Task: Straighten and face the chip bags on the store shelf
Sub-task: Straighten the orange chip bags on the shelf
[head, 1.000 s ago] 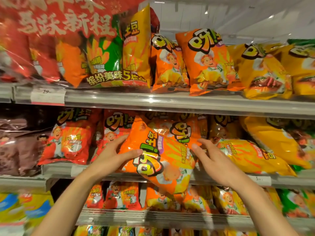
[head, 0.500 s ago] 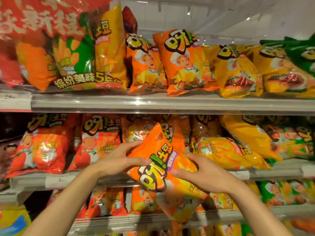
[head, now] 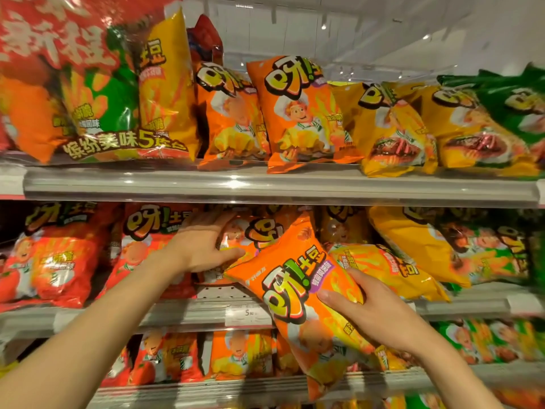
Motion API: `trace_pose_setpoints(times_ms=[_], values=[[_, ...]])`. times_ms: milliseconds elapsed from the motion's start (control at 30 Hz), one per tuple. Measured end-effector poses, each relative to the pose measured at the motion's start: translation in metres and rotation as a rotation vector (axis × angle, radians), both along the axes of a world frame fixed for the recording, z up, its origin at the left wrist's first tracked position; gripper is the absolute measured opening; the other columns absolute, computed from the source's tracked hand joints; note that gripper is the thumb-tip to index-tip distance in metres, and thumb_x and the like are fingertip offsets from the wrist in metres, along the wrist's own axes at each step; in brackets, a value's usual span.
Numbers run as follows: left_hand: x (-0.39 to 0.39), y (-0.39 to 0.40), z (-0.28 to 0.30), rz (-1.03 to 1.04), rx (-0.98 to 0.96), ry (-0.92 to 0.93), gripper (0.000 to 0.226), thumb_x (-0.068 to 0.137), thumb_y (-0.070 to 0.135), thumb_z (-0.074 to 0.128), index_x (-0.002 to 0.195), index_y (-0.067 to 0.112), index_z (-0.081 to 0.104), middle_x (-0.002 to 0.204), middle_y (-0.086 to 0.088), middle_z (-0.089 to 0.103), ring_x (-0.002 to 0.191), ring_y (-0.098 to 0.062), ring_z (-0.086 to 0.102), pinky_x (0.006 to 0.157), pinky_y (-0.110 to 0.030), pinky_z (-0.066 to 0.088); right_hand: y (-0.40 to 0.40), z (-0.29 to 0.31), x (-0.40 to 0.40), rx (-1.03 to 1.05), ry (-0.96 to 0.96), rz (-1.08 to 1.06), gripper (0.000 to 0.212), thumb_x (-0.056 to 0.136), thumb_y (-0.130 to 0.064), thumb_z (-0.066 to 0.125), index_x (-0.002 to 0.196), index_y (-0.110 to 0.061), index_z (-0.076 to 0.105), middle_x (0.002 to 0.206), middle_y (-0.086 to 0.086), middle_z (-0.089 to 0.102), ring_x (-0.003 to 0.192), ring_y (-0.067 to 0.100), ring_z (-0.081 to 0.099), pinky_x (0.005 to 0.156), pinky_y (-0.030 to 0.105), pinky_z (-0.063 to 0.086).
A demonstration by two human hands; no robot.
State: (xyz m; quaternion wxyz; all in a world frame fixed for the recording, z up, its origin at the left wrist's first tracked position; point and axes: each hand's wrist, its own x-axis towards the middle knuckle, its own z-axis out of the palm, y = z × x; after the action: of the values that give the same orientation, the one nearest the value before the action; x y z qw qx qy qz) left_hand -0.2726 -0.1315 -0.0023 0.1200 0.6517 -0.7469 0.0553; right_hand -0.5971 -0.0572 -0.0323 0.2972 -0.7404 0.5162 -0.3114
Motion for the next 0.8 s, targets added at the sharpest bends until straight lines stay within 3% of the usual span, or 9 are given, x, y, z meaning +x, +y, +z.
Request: trace_pose_setpoints(times_ms=[100, 233, 333, 600, 700, 800], values=[[0.006, -0.011, 0.008, -0.048, -0.055, -0.116, 0.094, 0.072, 0.086, 0.050, 0.150, 0.041, 0.026, 0.158, -0.001, 0.030, 0.143, -0.028, 0.028, 0.116, -0.041, 0.024, 0.001, 0.000, -0.001, 0.006, -0.009, 0.014, 0.041, 0.082, -0.061, 0.066, 0.113, -0.035, 0.061, 0.097, -0.016, 0.075, 0.085, 0.002, 0.071, 0.080, 0.033, 0.059], [0.006, -0.019, 0.016, -0.091, 0.024, -0.131, 0.099, 0.064, 0.089, 0.054, 0.145, 0.037, 0.035, 0.151, -0.001, 0.041, 0.133, -0.026, 0.043, 0.107, -0.036, 0.039, 0.001, 0.001, -0.001, 0.016, -0.035, 0.022, 0.041, 0.083, -0.057, 0.066, 0.115, -0.033, 0.061, 0.097, -0.020, 0.074, 0.085, -0.002, 0.071, 0.074, 0.019, 0.057], [0.003, -0.019, 0.014, -0.091, 0.039, -0.097, 0.095, 0.070, 0.085, 0.054, 0.146, 0.032, 0.033, 0.149, -0.004, 0.046, 0.131, -0.027, 0.048, 0.102, -0.033, 0.041, 0.001, 0.002, -0.001, 0.025, -0.060, 0.020, 0.037, 0.084, -0.056, 0.066, 0.113, -0.033, 0.062, 0.096, -0.019, 0.075, 0.085, 0.000, 0.071, 0.077, 0.024, 0.058], [-0.012, -0.012, -0.007, -0.014, -0.232, 0.085, 0.074, 0.077, 0.085, 0.046, 0.130, 0.033, 0.050, 0.130, -0.003, 0.062, 0.114, -0.027, 0.061, 0.090, -0.035, 0.049, 0.001, -0.001, -0.003, 0.009, -0.102, -0.011, 0.029, 0.086, -0.054, 0.064, 0.107, -0.033, 0.066, 0.093, -0.018, 0.076, 0.083, 0.002, 0.072, 0.084, 0.038, 0.058], [-0.015, -0.010, -0.007, 0.072, -0.204, 0.176, 0.082, 0.072, 0.091, 0.039, 0.128, 0.032, 0.052, 0.122, -0.004, 0.066, 0.107, -0.028, 0.064, 0.084, -0.035, 0.052, 0.002, -0.002, -0.006, -0.006, -0.145, -0.048, 0.031, 0.086, -0.056, 0.063, 0.104, -0.031, 0.067, 0.092, -0.013, 0.076, 0.082, 0.007, 0.073, 0.085, 0.044, 0.057], [-0.015, -0.007, -0.009, 0.130, -0.148, 0.300, 0.093, 0.065, 0.095, 0.034, 0.122, 0.026, 0.060, 0.119, -0.006, 0.068, 0.106, -0.030, 0.064, 0.089, -0.038, 0.053, 0.005, -0.005, -0.007, -0.037, -0.175, -0.091, 0.040, 0.084, -0.062, 0.059, 0.099, -0.027, 0.069, 0.089, -0.005, 0.077, 0.081, 0.015, 0.073, 0.085, 0.049, 0.055]])
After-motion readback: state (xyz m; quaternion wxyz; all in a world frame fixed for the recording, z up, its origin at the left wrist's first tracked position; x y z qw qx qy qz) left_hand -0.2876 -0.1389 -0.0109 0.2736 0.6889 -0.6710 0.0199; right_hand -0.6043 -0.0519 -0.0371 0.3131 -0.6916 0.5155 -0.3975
